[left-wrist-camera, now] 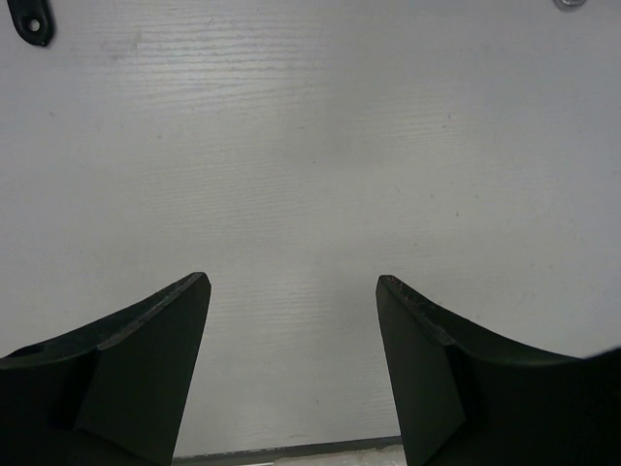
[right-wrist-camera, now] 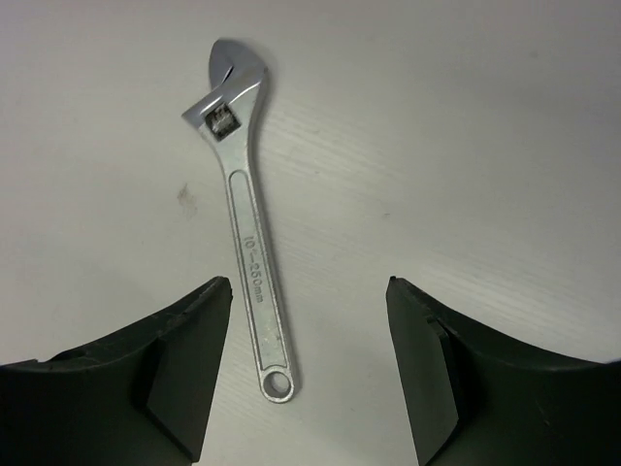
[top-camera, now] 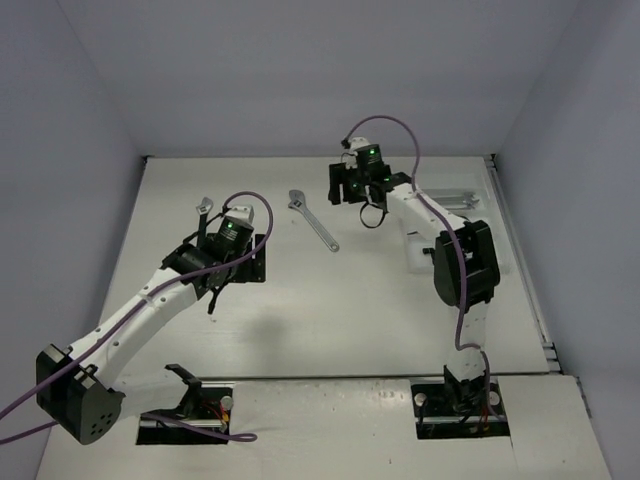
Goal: Sort the tools into containers
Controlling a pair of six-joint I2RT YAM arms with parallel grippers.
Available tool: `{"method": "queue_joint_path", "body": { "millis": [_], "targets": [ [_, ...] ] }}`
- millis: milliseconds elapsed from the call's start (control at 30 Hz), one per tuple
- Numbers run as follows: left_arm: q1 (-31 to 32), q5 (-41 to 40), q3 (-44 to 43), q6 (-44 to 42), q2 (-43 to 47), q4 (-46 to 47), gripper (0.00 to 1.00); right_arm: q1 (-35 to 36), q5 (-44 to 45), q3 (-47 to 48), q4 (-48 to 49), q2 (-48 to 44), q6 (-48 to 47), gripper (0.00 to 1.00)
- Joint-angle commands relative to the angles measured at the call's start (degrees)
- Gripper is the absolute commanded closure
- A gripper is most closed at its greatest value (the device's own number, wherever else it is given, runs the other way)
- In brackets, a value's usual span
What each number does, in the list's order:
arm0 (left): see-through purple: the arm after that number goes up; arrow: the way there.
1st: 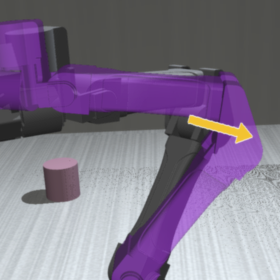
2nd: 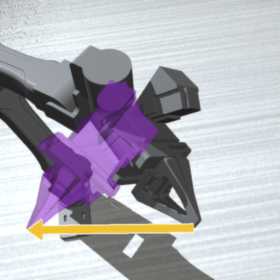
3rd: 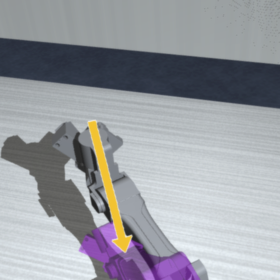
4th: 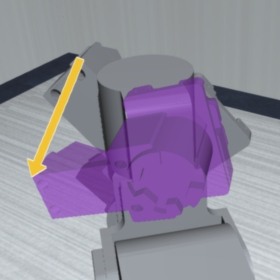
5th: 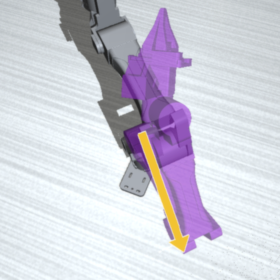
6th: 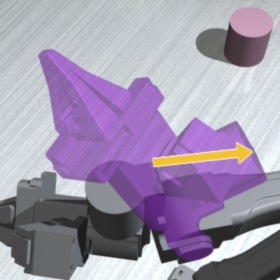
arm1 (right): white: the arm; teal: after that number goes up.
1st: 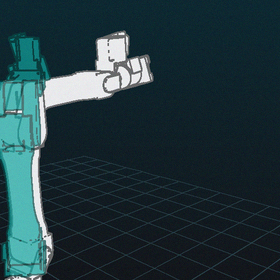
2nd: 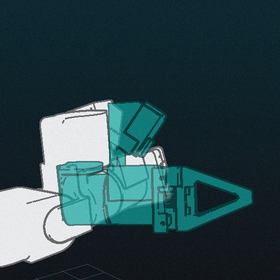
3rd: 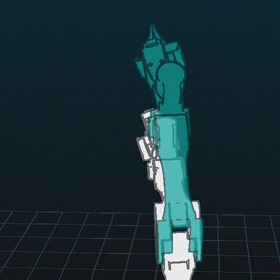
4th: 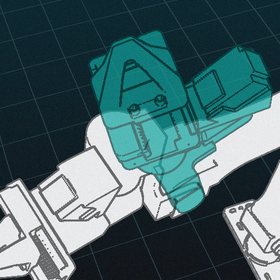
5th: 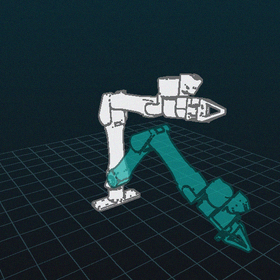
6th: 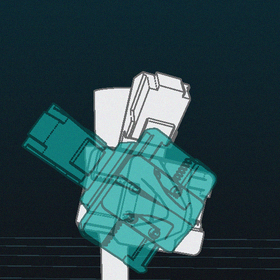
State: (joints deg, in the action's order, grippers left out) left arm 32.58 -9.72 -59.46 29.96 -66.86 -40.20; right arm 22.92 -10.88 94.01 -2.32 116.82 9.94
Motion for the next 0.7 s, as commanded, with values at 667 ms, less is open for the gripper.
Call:
{"method": "queue_joint_path", "body": {
  "millis": [667],
  "targets": [
    [0.0, -1.0, 1.8, 2.0, 8.1, -2.6, 0.34, 11.5, 6.2, 19.5, -7.0, 19.2, -15.9, 0.39]
  ]
}}
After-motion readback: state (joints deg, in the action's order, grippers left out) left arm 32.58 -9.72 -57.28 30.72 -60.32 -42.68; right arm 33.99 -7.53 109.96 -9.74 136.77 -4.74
